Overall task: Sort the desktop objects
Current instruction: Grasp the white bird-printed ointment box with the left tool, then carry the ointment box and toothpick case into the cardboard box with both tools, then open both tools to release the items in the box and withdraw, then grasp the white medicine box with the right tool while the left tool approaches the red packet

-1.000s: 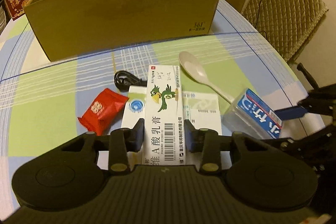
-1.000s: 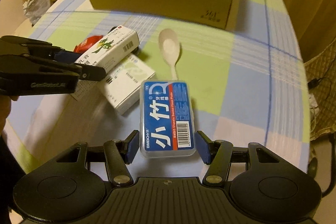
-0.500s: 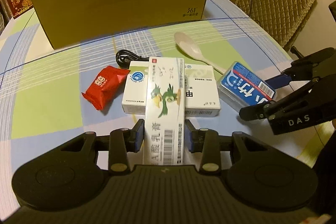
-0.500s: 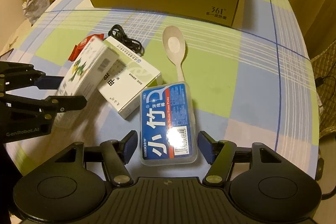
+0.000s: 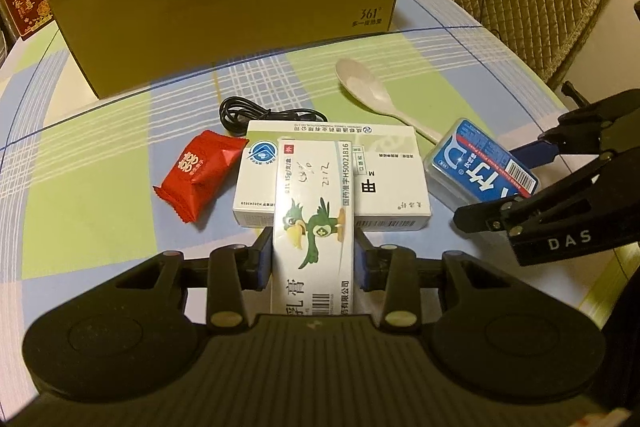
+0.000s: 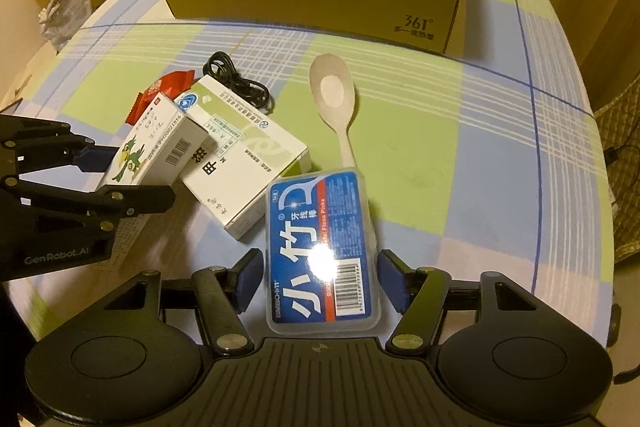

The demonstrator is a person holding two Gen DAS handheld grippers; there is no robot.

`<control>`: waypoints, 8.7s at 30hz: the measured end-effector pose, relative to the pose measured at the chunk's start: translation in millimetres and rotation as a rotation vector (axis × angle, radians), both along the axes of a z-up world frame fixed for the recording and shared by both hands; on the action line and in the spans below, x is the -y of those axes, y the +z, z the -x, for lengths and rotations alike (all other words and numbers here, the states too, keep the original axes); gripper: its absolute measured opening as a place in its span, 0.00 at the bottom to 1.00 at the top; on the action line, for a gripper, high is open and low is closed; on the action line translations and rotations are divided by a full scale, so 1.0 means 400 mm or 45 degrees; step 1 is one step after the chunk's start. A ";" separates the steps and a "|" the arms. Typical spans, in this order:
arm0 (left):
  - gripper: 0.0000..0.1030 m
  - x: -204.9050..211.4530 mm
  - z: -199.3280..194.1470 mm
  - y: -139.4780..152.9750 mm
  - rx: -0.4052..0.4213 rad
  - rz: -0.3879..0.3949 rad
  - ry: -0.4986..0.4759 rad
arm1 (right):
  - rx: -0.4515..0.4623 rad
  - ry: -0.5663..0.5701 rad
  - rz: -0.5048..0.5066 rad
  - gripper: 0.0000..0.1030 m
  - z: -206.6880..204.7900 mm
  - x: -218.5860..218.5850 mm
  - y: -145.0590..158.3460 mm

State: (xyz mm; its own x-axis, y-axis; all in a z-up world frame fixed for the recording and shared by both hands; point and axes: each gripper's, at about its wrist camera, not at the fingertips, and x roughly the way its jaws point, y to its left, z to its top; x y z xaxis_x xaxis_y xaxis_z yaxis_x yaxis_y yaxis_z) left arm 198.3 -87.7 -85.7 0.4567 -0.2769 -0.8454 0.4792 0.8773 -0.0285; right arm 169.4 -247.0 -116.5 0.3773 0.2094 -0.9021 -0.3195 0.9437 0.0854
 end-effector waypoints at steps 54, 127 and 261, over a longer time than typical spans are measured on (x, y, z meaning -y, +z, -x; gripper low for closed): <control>0.32 -0.114 0.071 0.244 0.120 0.106 0.089 | 0.276 -0.025 -0.066 0.54 0.088 -0.071 0.263; 0.32 -0.091 -0.577 0.315 0.135 0.206 0.107 | 0.382 -0.111 -0.029 0.54 -0.512 -0.076 0.346; 0.89 -0.194 -0.161 0.016 0.039 -0.103 -0.327 | 0.089 0.807 0.278 0.87 -0.135 -0.226 -0.009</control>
